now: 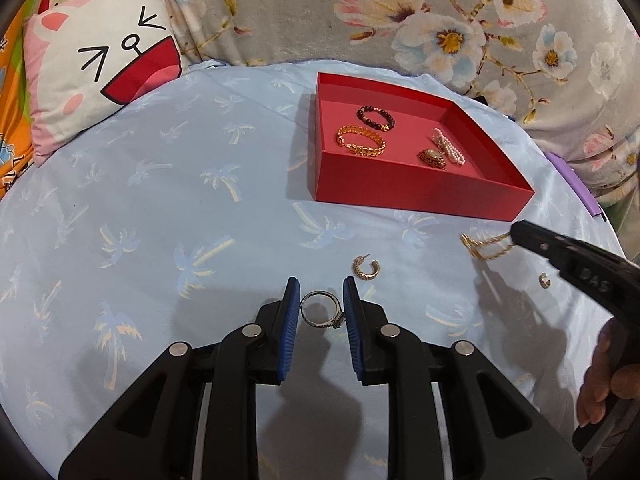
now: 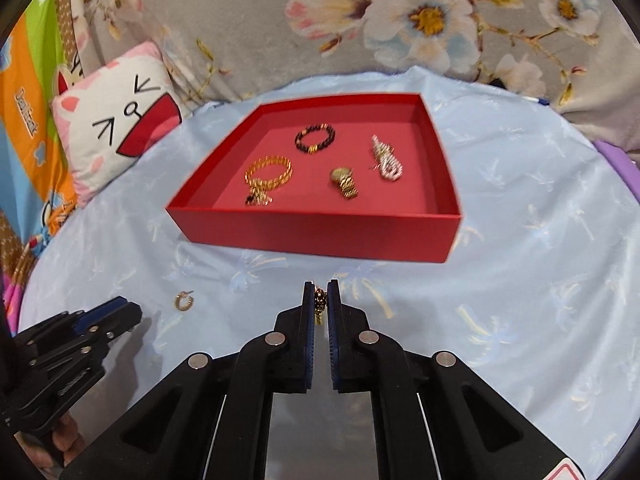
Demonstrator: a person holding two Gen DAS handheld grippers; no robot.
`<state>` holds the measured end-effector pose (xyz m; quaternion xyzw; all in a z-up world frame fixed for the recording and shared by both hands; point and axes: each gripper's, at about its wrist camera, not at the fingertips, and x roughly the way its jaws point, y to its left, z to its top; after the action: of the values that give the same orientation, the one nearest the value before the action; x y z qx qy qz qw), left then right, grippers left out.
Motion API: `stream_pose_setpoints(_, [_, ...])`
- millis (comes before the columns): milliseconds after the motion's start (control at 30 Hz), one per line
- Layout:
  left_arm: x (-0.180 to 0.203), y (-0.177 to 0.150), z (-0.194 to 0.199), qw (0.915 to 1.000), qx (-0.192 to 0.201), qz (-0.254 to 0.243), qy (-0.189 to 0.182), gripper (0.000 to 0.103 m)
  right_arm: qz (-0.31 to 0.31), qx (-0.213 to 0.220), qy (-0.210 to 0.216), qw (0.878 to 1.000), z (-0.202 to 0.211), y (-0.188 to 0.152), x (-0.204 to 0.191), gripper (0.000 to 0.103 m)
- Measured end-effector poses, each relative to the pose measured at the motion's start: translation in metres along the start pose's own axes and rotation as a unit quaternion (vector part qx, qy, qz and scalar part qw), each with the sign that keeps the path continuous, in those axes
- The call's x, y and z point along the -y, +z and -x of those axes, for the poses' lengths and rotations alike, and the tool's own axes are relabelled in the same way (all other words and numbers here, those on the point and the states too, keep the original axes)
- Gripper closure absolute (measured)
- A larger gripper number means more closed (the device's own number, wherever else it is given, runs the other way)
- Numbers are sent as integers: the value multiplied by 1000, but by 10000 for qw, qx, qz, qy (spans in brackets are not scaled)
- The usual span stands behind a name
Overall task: Organize jewelry
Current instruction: 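Carry the ring and gold chain over the red box and open both tools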
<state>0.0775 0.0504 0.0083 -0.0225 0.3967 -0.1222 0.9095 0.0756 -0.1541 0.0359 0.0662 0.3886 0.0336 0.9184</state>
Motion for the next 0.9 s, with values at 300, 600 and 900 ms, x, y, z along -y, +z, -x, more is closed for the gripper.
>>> stream_pose_setpoints(300, [10, 18, 20, 9997, 58, -8, -248, 81, -113, 542, 55, 9985, 61, 22, 16, 98])
stream_pose_setpoints(600, [30, 77, 31, 9980, 337, -212, -492, 81, -95, 933, 100, 9955, 73, 71, 24, 98])
stream_pose_setpoints(900, [58, 162, -6, 9959, 640, -373, -523, 81, -238, 979, 186, 9947, 37, 112, 35, 98])
